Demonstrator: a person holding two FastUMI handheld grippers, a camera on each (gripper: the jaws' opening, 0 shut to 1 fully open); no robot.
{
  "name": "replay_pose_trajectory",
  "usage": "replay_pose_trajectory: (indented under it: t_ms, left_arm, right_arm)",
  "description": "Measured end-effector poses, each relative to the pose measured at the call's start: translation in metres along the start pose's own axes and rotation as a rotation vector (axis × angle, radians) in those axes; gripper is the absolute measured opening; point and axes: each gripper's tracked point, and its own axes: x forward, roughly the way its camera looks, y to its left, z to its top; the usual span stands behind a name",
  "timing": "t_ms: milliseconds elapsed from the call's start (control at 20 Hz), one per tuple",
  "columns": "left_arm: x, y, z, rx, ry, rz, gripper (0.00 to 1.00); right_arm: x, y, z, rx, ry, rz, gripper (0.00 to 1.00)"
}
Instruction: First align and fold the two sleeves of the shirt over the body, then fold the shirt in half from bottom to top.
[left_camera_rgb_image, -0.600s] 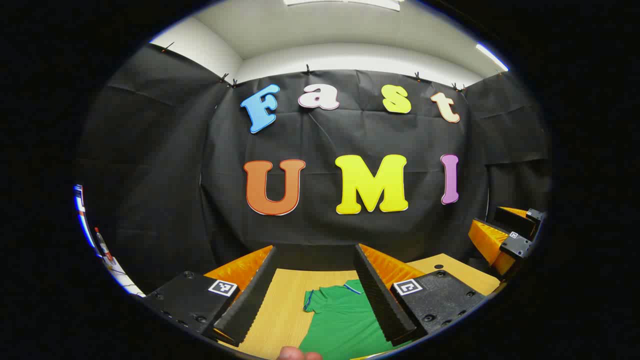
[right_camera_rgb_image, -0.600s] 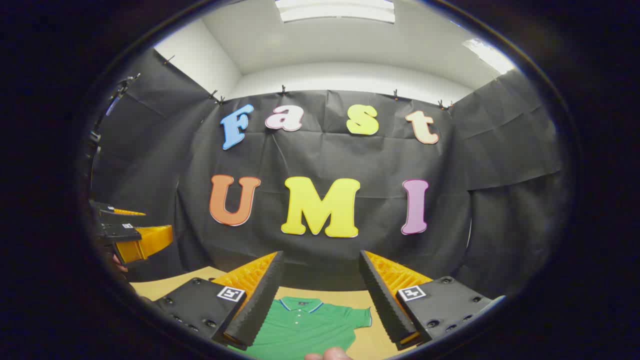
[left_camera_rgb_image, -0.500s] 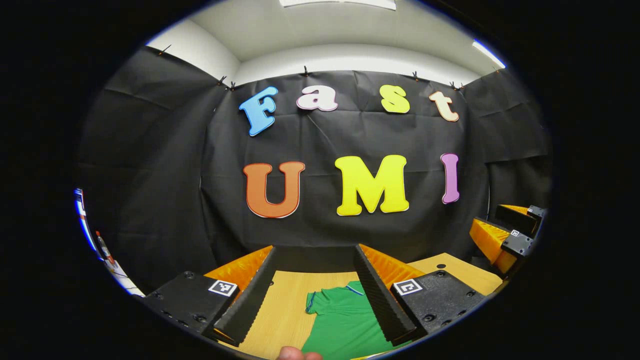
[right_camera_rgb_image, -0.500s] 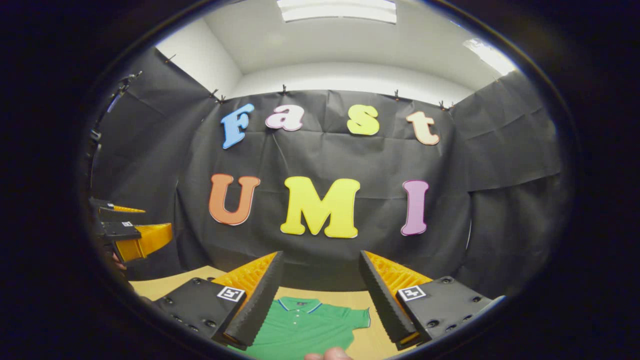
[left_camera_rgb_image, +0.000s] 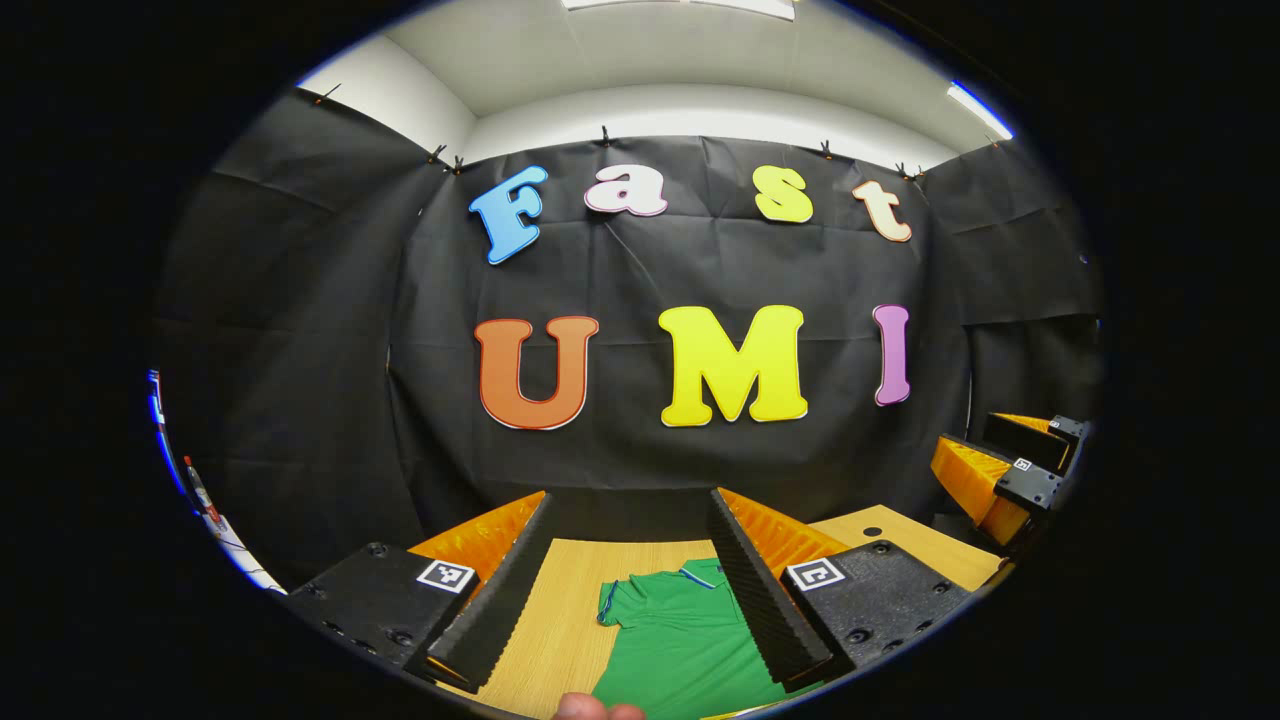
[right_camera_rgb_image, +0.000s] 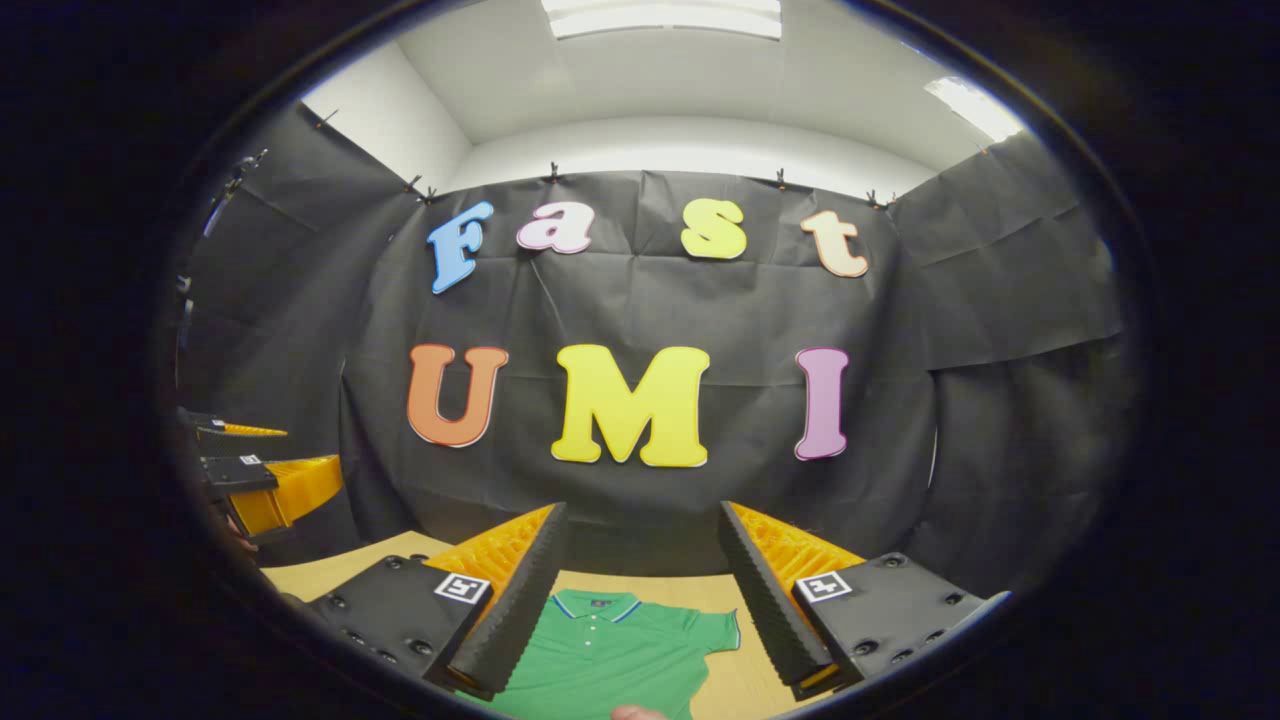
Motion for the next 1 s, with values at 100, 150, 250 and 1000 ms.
replay_pose_trajectory:
  t_ms: [100,150,250,1000]
  left_arm:
    - [0.002,-0.002,0.000,0.006,0.000,-0.007,0.97]
    - [0.002,-0.004,0.000,0.007,-0.001,-0.013,0.97]
    - [0.003,-0.004,0.002,0.015,-0.008,-0.017,0.97]
    - [0.019,-0.032,-0.017,-0.004,0.020,-0.055,0.97]
  right_arm:
    - [0.000,-0.001,-0.002,0.000,0.009,-0.005,0.93]
    - [0.000,-0.003,-0.003,-0.002,0.011,-0.007,0.93]
    - [0.001,-0.008,-0.003,0.001,0.014,-0.018,0.95]
    - [0.014,-0.037,-0.024,-0.024,0.071,-0.026,0.93]
